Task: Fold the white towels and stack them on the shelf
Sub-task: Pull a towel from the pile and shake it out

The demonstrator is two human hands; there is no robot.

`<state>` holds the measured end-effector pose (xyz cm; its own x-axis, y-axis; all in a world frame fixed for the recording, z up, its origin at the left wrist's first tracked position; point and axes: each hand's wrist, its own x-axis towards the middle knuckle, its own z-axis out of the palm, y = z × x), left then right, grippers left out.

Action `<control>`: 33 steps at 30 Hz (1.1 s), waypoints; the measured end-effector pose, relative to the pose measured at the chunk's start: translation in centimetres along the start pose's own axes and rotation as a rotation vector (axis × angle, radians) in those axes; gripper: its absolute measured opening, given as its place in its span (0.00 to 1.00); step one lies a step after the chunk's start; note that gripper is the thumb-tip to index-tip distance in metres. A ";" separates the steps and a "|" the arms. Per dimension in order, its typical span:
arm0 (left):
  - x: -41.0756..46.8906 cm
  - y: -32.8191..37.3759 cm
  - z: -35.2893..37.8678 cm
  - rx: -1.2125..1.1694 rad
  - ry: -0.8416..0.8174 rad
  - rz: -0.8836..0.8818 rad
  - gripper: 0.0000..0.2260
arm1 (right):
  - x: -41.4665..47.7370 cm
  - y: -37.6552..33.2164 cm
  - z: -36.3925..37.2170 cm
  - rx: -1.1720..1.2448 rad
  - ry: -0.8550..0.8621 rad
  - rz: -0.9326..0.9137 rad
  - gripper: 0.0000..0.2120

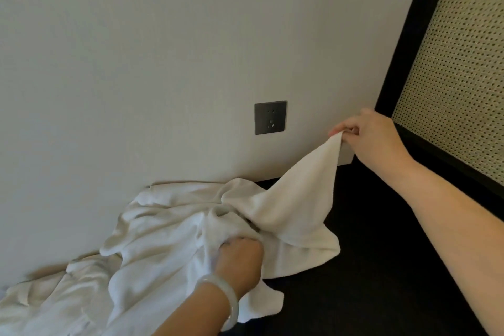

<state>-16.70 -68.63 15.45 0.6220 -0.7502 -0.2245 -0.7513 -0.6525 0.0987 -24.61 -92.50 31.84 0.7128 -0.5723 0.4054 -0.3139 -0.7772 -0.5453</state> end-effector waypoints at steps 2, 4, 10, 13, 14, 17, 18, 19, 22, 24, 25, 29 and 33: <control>0.9 -1.3 -4.1 -0.306 0.108 0.015 0.06 | 2.2 0.1 -1.4 -0.014 0.049 0.017 0.13; 1.5 -2.3 -9.8 -0.464 0.269 0.074 0.05 | 4.2 -0.1 -2.8 0.197 0.052 0.087 0.13; 0.9 -1.7 -27.8 -0.794 0.684 0.313 0.08 | 10.6 -3.7 -7.2 0.408 0.147 -0.033 0.13; -0.2 1.5 -37.1 -0.879 0.834 0.467 0.07 | 13.8 -7.6 -11.0 0.444 0.187 -0.210 0.12; -0.7 2.7 -39.8 -0.896 0.884 0.513 0.07 | 14.6 -8.9 -12.3 0.484 0.210 -0.259 0.12; -1.8 5.0 -44.1 -0.861 0.939 0.541 0.05 | 15.4 -11.3 -15.0 0.643 0.200 -0.335 0.14; -1.8 5.2 -44.1 -0.848 0.909 0.523 0.04 | 15.2 -11.4 -15.3 0.730 0.146 -0.317 0.15; -1.7 5.1 -43.4 -0.858 0.856 0.510 0.03 | 14.8 -11.1 -15.3 0.847 0.073 -0.279 0.14; -0.5 4.3 -38.6 -0.946 0.656 0.499 0.09 | 12.6 -8.9 -13.4 1.012 -0.084 -0.177 0.08; 0.4 3.9 -34.6 -0.966 0.530 0.492 0.13 | 11.1 -7.0 -11.4 0.968 -0.102 -0.118 0.09; 0.9 3.8 -32.7 -0.956 0.477 0.486 0.15 | 10.4 -6.1 -10.3 0.957 -0.104 -0.087 0.10; 2.2 2.9 -25.7 -0.975 0.261 0.461 0.22 | 6.7 -2.5 -5.7 0.981 -0.142 0.036 0.15; 2.2 1.5 -20.4 -1.126 0.133 0.488 0.22 | 2.2 1.0 -0.9 0.825 -0.216 0.163 0.13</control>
<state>-11.98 -73.40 34.84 0.3970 -0.9030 0.1641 -0.3438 0.0195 0.9388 -23.86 -94.79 32.83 0.8284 -0.5327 0.1729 0.0728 -0.2036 -0.9763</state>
